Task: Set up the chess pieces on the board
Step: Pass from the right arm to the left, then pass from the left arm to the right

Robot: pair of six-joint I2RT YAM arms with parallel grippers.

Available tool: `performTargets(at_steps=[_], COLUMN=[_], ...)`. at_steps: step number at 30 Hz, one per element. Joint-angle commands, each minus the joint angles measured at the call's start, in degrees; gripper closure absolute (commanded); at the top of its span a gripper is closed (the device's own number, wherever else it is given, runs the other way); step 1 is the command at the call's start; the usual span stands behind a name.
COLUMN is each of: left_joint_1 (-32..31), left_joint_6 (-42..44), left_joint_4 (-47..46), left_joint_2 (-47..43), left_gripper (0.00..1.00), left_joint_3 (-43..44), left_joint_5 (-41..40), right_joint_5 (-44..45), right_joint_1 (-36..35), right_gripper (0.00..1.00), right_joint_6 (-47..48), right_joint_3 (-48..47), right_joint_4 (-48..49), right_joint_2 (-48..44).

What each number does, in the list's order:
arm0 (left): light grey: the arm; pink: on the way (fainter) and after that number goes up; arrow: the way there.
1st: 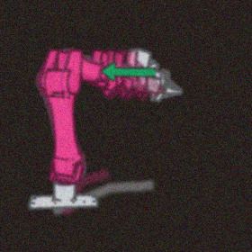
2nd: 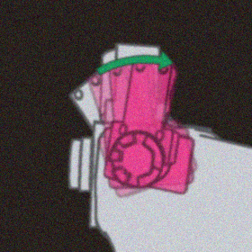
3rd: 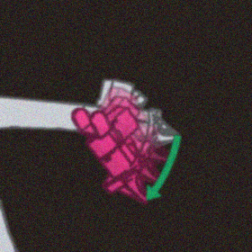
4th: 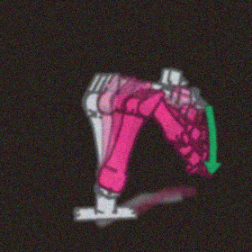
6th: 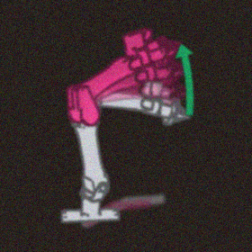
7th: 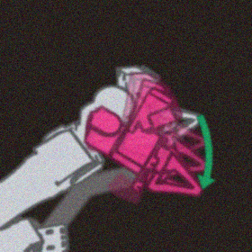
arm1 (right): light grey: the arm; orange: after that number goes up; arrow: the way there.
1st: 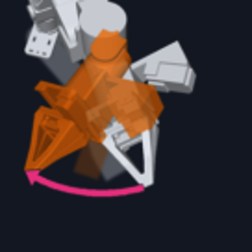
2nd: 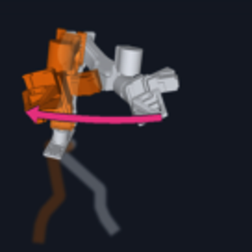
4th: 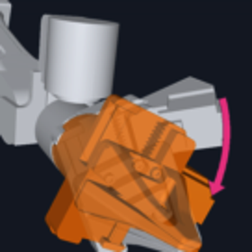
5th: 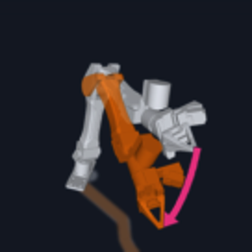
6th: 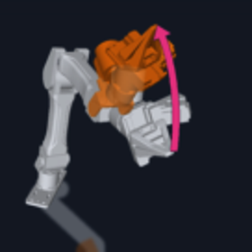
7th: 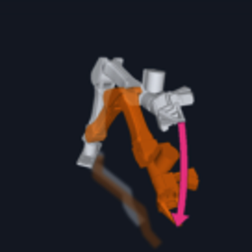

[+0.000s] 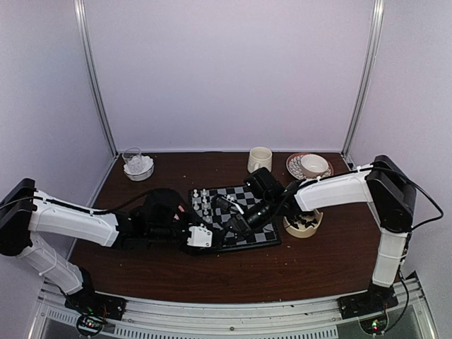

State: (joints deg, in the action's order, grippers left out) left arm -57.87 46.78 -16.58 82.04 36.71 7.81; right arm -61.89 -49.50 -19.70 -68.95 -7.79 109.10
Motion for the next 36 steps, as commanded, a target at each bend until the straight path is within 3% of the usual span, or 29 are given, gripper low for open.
performTargets(at_steps=[1, 8, 16, 25, 36], left_joint_1=[-0.5, -0.4, -0.4, -0.4, -0.4], left_joint_6=[-4.3, -9.7, -22.8, -33.1, -34.6], left_joint_4=[4.7, 2.3, 2.9, 1.0, 0.8], left_joint_2=[2.7, 3.4, 2.8, 3.7, 2.8], left_gripper=[0.95, 0.92, 0.94, 0.91, 0.90], left_joint_3=[5.6, 6.2, 8.1, 8.6, 8.4], left_joint_5=[-5.0, -11.2, -11.6, -7.9, -5.5], right_joint_5=[0.3, 5.4, 18.9, 25.3, 23.4], right_joint_1=[1.0, 3.0, 3.7, 3.6, 1.6], right_gripper=[0.65, 0.57, 0.43, 0.43, 0.57], right_joint_6=[-0.7, -0.5, 0.7, -0.3, -0.3], right_joint_3=[2.3, 7.8, 16.4, 22.2, 19.2], right_joint_4=[6.7, 13.7, 22.0, 30.2, 29.3], right_joint_2=[-3.3, -9.7, -18.3, -21.5, -16.4])
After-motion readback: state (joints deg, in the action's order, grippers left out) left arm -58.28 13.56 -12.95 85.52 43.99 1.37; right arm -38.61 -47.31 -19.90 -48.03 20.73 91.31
